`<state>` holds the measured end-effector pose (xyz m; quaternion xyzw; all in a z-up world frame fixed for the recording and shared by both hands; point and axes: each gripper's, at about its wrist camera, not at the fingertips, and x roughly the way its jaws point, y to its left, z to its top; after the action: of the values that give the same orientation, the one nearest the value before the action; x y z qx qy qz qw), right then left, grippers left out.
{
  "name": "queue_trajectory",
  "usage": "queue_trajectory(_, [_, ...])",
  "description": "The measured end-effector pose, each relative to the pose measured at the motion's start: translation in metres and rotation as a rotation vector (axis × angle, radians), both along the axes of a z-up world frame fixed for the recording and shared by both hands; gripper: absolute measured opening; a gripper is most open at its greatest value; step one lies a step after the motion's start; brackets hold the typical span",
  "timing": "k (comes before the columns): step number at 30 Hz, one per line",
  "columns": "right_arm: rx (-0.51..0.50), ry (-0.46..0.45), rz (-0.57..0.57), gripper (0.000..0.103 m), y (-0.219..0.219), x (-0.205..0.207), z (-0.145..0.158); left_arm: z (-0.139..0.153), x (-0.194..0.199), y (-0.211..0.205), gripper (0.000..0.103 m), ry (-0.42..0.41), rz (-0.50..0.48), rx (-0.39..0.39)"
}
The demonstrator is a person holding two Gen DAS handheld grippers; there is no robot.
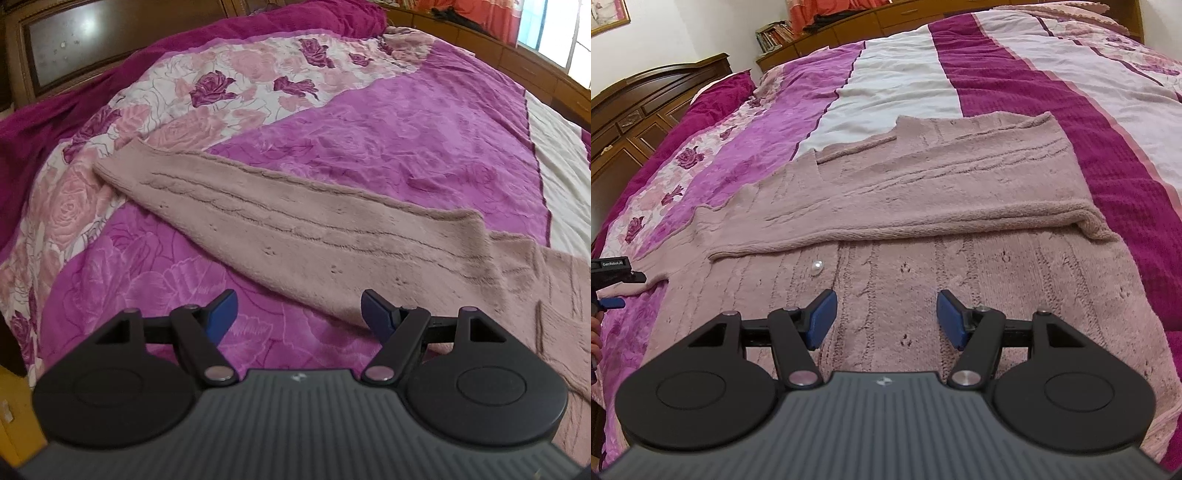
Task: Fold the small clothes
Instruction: 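Move the left tool to the cardigan's outer sleeve and grasp its cuff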
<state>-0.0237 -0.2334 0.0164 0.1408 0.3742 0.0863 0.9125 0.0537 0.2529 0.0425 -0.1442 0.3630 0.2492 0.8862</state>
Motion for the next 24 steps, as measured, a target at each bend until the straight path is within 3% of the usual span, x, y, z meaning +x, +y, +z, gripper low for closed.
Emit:
queue_trajectory(9, [-0.006,-0.039,-0.060,0.067,0.006,-0.004,0.001,-0.019,0.011,0.046,0.075,-0.131,0.081,-0.223])
queue_trajectory(17, [-0.008,-0.032,-0.081,0.067,0.002,-0.002,-0.001,-0.026,0.025,0.066,0.075,-0.201,0.102,-0.244])
queue_trajectory(24, [-0.006,-0.038,-0.086,0.067,0.001,-0.003,-0.002,-0.033,0.036,0.065,0.072,-0.242,0.057,-0.143])
